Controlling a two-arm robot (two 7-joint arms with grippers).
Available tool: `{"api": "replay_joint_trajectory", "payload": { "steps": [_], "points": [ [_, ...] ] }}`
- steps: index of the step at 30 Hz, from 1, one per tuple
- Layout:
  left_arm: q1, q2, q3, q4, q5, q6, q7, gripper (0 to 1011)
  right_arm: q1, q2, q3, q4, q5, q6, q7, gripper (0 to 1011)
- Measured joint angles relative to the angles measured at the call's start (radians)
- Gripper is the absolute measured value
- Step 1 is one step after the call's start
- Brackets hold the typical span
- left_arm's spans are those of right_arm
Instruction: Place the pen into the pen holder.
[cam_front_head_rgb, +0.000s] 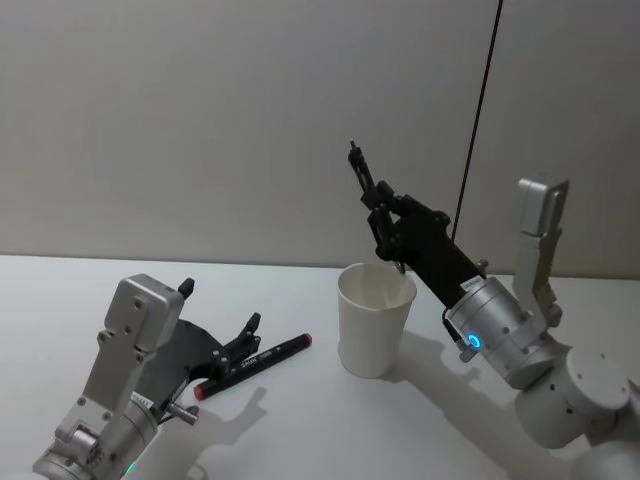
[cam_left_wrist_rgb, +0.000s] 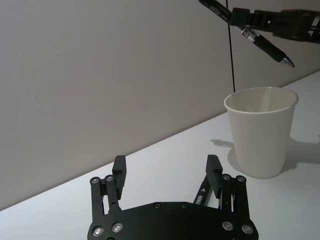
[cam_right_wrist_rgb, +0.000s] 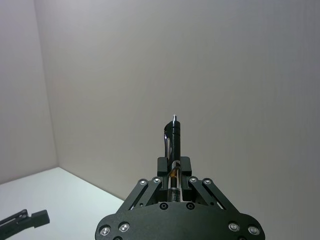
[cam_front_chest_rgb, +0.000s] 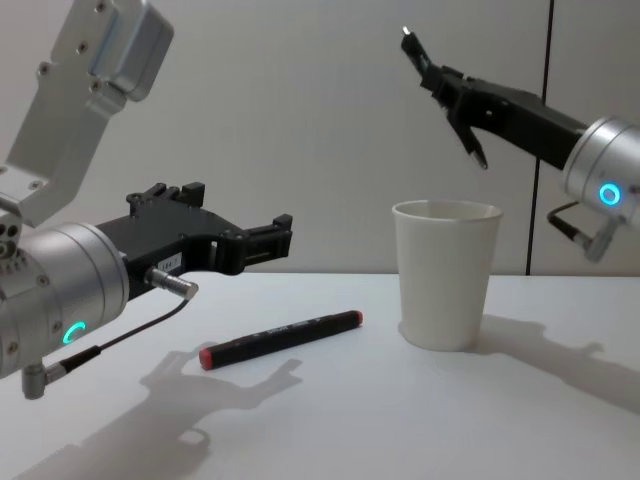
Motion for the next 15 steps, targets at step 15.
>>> {"api": "replay_joint_trajectory", "payload": {
  "steps": [15],
  "points": [
    [0.0, 0.0, 0.0, 0.0, 0.0, 0.0, 0.0, 1003, 0.017, -0.004, -0.037, 0.063, -0.047, -0.059, -0.03, 145]
  ]
}}
